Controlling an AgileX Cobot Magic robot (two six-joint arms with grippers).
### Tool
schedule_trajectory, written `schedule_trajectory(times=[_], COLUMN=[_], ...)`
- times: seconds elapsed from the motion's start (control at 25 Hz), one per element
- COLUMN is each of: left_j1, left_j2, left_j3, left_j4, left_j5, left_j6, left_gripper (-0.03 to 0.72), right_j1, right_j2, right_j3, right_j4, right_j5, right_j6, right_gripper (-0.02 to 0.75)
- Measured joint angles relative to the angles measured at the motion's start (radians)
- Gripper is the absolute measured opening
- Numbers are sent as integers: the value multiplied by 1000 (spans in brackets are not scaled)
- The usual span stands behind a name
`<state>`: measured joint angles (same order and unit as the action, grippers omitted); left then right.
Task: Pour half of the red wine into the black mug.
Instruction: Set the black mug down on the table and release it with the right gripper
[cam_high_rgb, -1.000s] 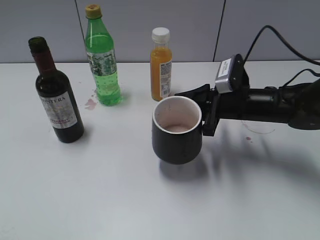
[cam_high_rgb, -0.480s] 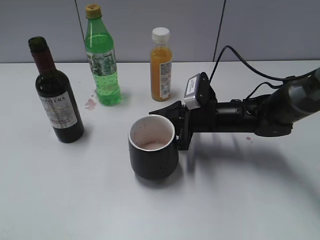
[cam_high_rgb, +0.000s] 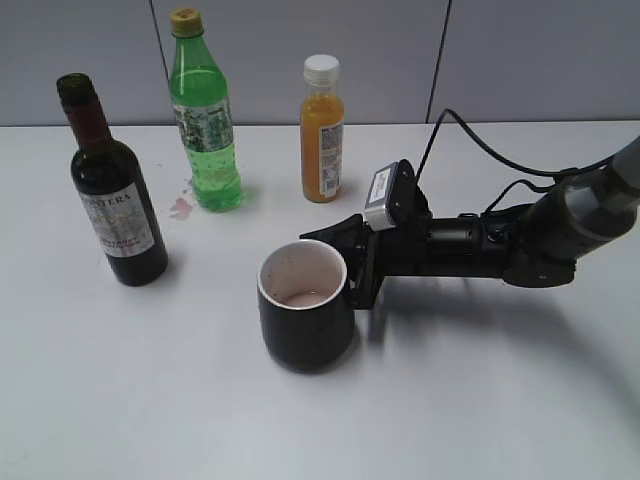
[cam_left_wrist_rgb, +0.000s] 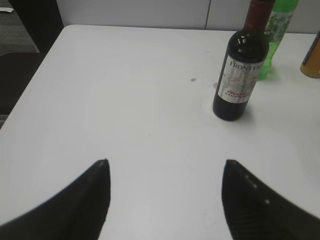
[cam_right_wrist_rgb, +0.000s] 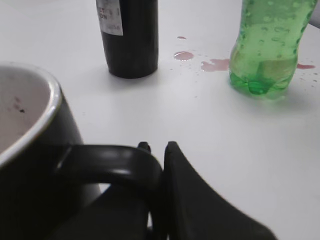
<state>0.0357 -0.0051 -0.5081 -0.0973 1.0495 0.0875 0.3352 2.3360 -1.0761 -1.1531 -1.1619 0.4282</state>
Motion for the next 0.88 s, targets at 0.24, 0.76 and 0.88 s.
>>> schedule_trajectory(times=[0.24,0.76,0.88], left_j1=[0,0,0], left_j2=[0,0,0], left_j3=[0,0,0], left_j4=[0,0,0], left_j5=[0,0,0], left_j6=[0,0,0], left_gripper=[517,517,517], right_j1=[-7,-85,-128], right_j2=[12,13,13], right_j3=[-1,-3,-3], right_j4=[1,-120,-163], right_j5=[-6,-43,-44], right_j6=[-12,-11,-3], right_gripper=[60,274,281])
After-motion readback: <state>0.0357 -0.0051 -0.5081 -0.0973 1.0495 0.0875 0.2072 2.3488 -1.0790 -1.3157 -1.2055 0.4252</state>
